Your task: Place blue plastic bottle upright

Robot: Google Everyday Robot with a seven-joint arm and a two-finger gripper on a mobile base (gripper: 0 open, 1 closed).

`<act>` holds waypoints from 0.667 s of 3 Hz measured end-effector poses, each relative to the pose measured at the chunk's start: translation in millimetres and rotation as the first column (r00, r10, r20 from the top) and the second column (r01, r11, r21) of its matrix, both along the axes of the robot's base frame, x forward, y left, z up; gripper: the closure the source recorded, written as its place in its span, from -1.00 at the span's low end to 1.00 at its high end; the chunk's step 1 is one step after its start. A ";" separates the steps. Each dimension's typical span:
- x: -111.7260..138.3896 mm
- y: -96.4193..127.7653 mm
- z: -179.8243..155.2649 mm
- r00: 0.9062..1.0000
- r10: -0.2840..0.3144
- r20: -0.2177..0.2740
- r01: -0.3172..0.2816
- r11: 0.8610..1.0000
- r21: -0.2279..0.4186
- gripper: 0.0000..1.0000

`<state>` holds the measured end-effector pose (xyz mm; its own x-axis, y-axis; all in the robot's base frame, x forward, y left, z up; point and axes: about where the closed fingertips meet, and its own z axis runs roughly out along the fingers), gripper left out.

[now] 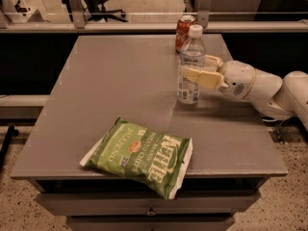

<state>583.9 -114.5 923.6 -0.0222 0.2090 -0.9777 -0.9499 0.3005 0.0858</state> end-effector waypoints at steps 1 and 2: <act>-7.0 -5.6 -1.8 1.000 0.005 0.012 -0.005 1.000 0.010 -0.76; -12.4 -12.4 -0.9 1.000 0.003 0.019 -0.003 1.000 0.005 -1.00</act>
Offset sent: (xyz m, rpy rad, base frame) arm -0.0189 -0.0282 -0.0014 -0.0015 -0.0260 -0.0100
